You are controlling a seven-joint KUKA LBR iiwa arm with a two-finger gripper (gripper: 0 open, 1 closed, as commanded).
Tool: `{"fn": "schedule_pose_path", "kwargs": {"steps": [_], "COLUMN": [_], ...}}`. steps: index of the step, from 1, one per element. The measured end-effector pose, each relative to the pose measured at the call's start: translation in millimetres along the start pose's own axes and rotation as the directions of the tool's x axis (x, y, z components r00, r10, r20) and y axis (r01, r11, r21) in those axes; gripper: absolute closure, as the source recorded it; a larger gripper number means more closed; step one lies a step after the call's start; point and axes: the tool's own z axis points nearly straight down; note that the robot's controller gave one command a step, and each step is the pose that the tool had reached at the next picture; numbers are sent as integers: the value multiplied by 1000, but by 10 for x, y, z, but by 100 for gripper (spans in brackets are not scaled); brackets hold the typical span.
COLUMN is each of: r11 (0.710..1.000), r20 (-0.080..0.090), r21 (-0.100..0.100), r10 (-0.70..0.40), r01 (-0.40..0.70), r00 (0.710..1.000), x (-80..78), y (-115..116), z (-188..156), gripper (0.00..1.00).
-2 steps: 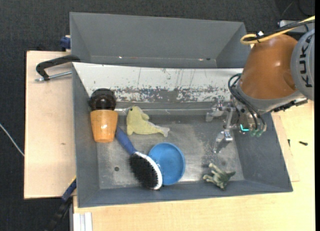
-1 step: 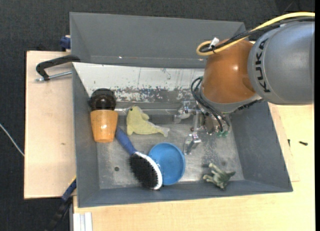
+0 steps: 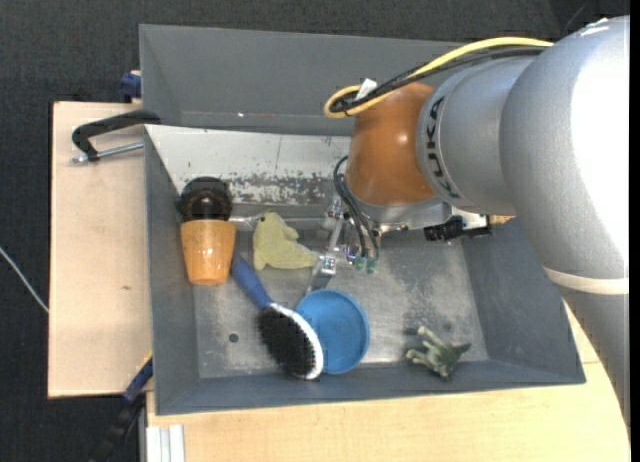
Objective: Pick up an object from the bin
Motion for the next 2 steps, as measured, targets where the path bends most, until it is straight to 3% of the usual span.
{"fn": "schedule_pose_path", "kwargs": {"steps": [1,2], "r11": [1000,992], "r20": [2,12], "r21": [2,1], "r10": [0,-122], "r01": [0,122], "r00": [1000,992], "x": [-12,34], "y": [-17,-94], "z": [-12,-1573], "gripper": [100,100]}}
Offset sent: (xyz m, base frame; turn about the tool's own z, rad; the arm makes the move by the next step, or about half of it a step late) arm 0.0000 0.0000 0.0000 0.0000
